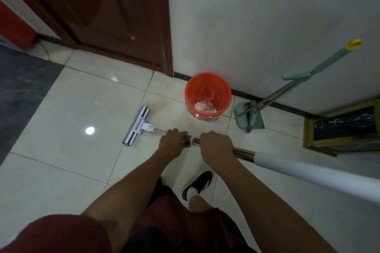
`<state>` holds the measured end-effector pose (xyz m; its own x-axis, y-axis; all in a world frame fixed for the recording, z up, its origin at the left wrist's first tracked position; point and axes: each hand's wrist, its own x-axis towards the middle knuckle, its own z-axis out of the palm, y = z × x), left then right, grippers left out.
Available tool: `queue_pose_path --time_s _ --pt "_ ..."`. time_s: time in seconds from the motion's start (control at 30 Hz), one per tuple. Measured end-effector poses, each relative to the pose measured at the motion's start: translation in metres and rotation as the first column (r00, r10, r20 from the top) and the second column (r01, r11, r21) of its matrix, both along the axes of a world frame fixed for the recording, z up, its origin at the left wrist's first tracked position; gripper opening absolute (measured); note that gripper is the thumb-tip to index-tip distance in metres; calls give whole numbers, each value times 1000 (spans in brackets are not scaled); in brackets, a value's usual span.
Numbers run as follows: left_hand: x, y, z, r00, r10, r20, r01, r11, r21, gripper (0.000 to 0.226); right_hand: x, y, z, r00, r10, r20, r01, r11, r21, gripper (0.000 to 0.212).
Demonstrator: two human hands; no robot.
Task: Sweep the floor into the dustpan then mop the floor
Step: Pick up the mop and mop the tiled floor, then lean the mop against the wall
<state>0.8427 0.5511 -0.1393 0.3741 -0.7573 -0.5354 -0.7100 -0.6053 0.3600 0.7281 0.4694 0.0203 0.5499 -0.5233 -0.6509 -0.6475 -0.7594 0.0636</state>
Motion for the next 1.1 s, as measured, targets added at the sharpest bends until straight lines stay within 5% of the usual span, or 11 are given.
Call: queue_pose_path --time_s 0.2,0.43,0.73,1.1 --pt "-4 -51 13 998 55 -21 -56 997 -58 41 5 -53 17 994 112 -6 -112 991 -73 22" --pt "35 -87 19 951 147 -271 -204 960 -193 29 59 -101 21 957 287 -44 -290 946 -145 16" --pt "121 -150 32 956 258 -142 -292 896 -334 24 173 -175 50 872 486 -49 -477 826 -299 14" --pt "203 -197 59 845 513 -153 -527 747 -404 24 293 -224 84 657 754 -32 -705 598 -380 11"
